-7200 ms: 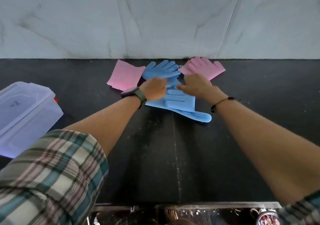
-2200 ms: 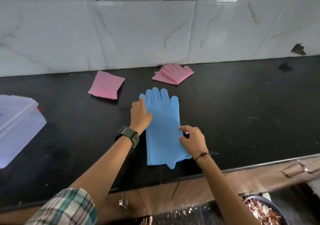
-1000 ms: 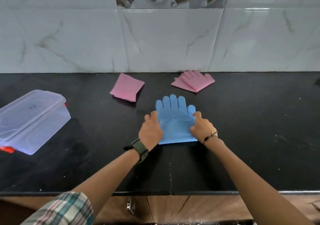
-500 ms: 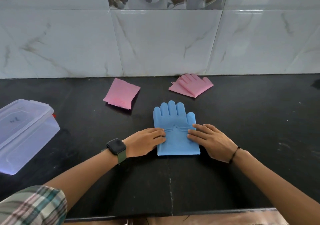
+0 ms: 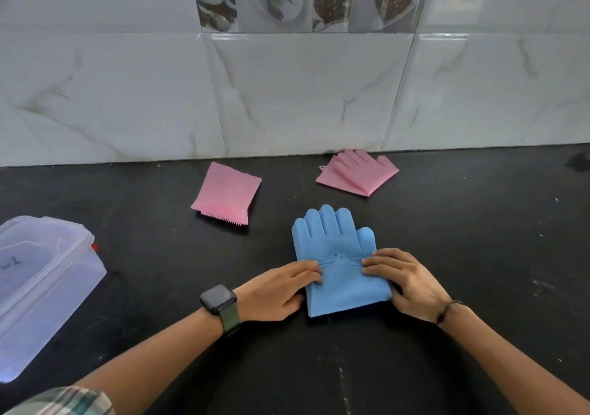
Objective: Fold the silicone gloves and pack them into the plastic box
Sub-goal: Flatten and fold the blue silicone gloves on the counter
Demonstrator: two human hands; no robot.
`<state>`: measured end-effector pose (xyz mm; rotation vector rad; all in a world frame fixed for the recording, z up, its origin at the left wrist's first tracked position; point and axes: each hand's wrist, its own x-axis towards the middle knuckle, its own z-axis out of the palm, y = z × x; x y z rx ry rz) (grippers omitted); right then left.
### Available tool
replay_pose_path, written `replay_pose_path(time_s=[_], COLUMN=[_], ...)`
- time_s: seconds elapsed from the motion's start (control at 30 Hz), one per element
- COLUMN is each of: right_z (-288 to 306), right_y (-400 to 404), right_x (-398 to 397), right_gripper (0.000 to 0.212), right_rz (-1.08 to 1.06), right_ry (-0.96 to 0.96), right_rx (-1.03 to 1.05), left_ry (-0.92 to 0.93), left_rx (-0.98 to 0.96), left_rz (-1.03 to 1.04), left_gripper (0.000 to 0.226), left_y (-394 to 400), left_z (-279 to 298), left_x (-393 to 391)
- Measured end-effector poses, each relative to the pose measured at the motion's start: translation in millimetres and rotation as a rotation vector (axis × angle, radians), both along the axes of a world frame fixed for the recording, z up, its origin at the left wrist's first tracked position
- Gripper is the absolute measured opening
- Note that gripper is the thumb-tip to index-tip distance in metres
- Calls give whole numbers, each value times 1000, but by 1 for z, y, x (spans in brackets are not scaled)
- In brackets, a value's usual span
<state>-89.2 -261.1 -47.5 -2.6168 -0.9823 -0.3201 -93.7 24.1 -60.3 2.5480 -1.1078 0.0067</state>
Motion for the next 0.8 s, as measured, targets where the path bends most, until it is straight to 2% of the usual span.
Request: replay_pose_path(time_s=[0.13, 0.2, 0.23, 0.33, 0.4, 0.5, 0.53, 0.6, 0.7, 0.8], right_z=[-3, -4, -4, 0, 2, 4, 3, 0, 4, 7], right_y=[13, 21, 24, 27, 24, 27, 32, 44, 66, 75], right_x=[3, 7, 11, 20, 25, 34, 41, 60, 85, 97], right_gripper=[29, 29, 28, 25, 30, 24, 19, 23, 38, 47], right_rz=[-274, -424, -469, -482, -437, -403, -432, -545, -745, -857], right_ry=[319, 474, 518, 630, 675, 647, 603, 491, 402, 440], right_rx=[444, 618, 670, 879, 975, 849, 775, 631, 413, 237], left_ry=[11, -36, -28, 170, 301, 419, 417, 376, 344, 266], left_rx=[-41, -86, -169, -471, -563, -693, -736, -746, -572, -213], left_rz=[4, 51, 109, 372, 477, 654, 726, 899, 1114, 1172], left_gripper=[50, 42, 33, 16, 17, 26, 30, 32, 30, 43], left_y=[1, -6, -10, -22, -26, -32, -35, -43, -50, -59], left_z=[-8, -10, -9, 2, 7, 12, 12, 12, 18, 26], left_x=[5, 9, 11, 22, 32, 46, 51, 63, 79, 87])
